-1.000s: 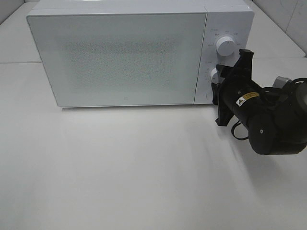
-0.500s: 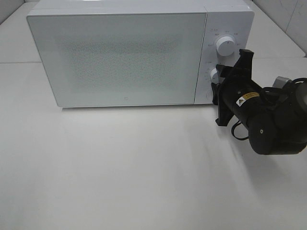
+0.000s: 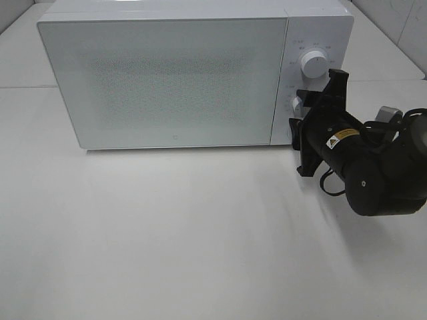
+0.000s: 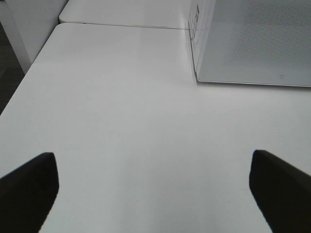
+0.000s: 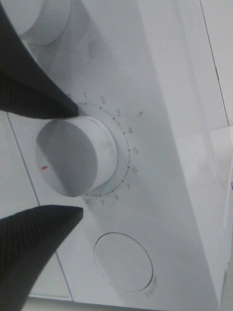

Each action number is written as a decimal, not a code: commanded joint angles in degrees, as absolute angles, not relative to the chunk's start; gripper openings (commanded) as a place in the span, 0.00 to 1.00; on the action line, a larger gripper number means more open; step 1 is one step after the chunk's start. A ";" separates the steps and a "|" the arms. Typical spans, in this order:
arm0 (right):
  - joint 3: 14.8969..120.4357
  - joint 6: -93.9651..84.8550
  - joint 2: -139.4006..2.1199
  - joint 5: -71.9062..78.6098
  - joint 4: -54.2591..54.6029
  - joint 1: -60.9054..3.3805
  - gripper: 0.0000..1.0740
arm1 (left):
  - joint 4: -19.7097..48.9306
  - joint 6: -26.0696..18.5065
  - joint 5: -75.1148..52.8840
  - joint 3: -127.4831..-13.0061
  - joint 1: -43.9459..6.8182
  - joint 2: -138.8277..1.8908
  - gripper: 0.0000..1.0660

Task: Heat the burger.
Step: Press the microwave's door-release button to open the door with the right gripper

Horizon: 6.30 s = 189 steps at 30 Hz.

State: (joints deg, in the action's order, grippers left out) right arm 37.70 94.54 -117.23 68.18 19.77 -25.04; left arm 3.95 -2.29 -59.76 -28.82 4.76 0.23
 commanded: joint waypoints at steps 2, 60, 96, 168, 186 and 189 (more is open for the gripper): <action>39.53 94.71 -116.88 74.83 19.54 -24.64 0.59 | 4.07 -1.83 -59.36 -28.65 4.47 1.26 0.94; 18.96 27.10 -61.94 32.54 16.44 -24.64 0.64 | 4.07 -1.83 -59.36 -28.65 4.47 1.26 0.94; 42.40 9.85 -59.82 -48.59 -1.83 -4.24 0.64 | 4.07 -1.83 -59.36 -28.65 4.47 1.26 0.94; 28.65 0.00 1.49 -60.50 1.55 1.32 0.93 | 4.07 -1.83 -59.36 -28.65 4.47 0.46 0.94; 28.76 -0.69 1.38 -60.39 1.38 1.32 0.93 | 4.07 -1.83 -59.36 -28.65 4.47 0.46 0.94; 29.34 -1.60 0.00 -59.53 1.38 1.32 0.92 | 4.07 -1.83 -59.36 -28.65 4.47 0.46 0.94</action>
